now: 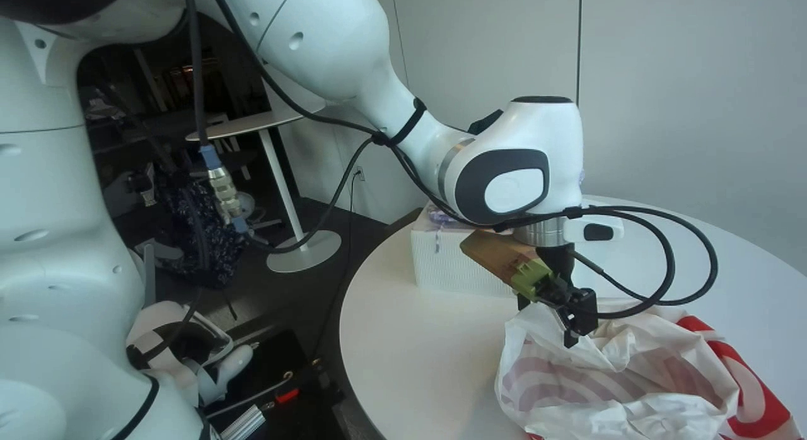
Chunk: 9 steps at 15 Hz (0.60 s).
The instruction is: Put the black and blue clothes into the plastic
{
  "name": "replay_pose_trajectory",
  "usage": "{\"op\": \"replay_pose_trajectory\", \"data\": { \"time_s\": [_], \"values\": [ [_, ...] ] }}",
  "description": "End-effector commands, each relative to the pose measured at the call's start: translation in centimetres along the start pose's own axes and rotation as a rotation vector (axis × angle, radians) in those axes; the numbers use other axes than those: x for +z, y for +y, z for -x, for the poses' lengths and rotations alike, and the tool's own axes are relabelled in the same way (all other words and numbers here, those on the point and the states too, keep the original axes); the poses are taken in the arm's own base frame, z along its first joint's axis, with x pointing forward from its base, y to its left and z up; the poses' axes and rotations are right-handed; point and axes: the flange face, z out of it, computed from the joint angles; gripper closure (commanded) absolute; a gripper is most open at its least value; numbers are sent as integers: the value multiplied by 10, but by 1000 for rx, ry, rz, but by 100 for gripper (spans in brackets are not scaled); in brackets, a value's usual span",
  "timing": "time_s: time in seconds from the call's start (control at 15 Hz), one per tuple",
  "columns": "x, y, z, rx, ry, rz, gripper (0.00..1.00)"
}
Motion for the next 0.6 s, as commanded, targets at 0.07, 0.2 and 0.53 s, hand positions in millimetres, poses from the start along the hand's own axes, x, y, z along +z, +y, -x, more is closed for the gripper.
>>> {"op": "replay_pose_trajectory", "data": {
  "time_s": [0.07,0.2,0.53],
  "values": [
    [14,7,-17,54,7,-56,25],
    [17,9,-22,74,11,-69,34],
    [10,6,-32,81,26,-70,73]
  ]
}}
